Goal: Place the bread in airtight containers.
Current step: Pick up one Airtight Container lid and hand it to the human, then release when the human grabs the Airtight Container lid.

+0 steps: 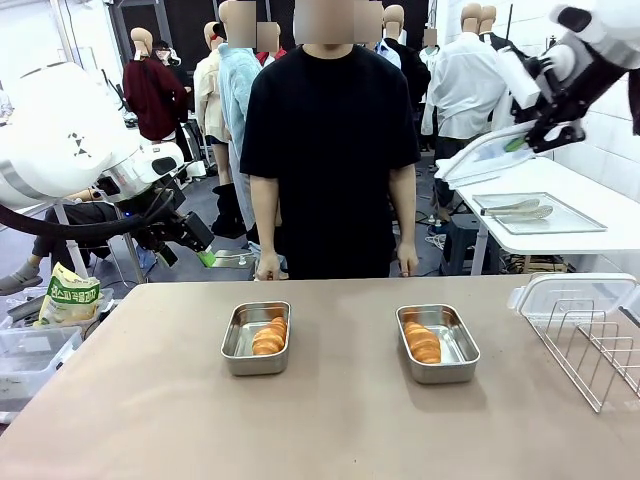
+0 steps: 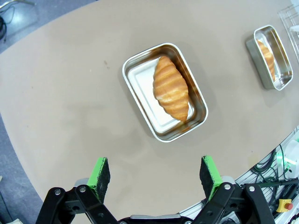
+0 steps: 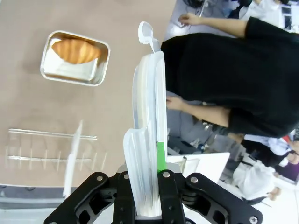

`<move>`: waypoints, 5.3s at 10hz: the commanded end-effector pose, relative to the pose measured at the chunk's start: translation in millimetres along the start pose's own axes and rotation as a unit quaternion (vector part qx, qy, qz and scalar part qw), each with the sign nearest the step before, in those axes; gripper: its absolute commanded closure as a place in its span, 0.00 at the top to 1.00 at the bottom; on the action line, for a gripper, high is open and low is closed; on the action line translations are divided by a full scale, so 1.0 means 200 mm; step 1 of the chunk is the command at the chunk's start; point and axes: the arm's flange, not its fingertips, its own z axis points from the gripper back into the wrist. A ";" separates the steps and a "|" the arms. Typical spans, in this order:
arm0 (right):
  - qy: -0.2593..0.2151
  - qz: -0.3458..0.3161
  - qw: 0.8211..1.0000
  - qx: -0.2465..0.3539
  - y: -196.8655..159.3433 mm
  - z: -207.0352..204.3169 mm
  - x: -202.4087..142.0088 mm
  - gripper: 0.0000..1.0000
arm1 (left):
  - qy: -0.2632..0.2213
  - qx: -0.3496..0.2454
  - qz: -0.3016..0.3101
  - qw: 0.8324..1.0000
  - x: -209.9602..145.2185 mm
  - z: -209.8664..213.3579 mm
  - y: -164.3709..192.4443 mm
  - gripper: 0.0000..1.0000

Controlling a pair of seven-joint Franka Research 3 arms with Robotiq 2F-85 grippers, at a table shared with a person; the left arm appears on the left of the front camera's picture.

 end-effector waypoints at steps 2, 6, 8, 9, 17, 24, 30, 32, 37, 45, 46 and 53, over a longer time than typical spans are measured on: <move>-0.039 0.014 0.999 0.018 -0.19 -0.20 -0.03 0.00 | -0.002 0.000 0.001 1.000 0.00 0.01 0.00 1.00; -0.027 0.011 0.999 0.030 -0.17 -0.29 0.01 0.00 | -0.002 0.000 0.001 1.000 0.00 0.01 0.00 1.00; -0.027 0.011 0.999 0.030 -0.17 -0.29 0.01 0.00 | -0.002 0.000 0.001 1.000 0.00 0.01 0.00 1.00; -0.027 0.011 0.999 0.030 -0.17 -0.29 0.01 0.00 | -0.002 0.000 0.001 1.000 0.00 0.01 0.00 1.00; -0.027 0.011 0.999 0.030 -0.17 -0.29 0.01 0.00 | -0.002 0.000 0.001 1.000 0.00 0.01 0.00 1.00; -0.027 0.011 0.999 0.030 -0.17 -0.29 0.01 0.00 | -0.002 0.000 0.001 1.000 0.00 0.01 0.00 1.00; -0.027 0.011 0.999 0.030 -0.17 -0.29 0.01 0.00 | -0.002 0.000 0.001 1.000 0.00 0.01 0.00 1.00; -0.027 0.011 0.999 0.030 -0.17 -0.29 0.01 0.00 | -0.002 0.000 0.001 1.000 0.00 0.01 0.00 1.00; -0.027 0.011 0.999 0.030 -0.17 -0.29 0.01 0.00 | -0.002 0.000 0.001 1.000 0.00 0.01 0.00 1.00; -0.010 0.029 0.999 0.031 -0.18 -0.26 0.04 1.00 | -0.002 0.000 0.001 1.000 0.00 0.01 0.00 1.00; -0.006 0.031 0.999 0.030 -0.19 -0.26 0.04 1.00 | -0.002 0.000 0.001 1.000 0.00 0.01 0.00 1.00; -0.014 0.027 0.999 0.039 -0.20 -0.27 0.05 1.00 | -0.002 0.000 0.001 1.000 0.00 0.01 0.00 1.00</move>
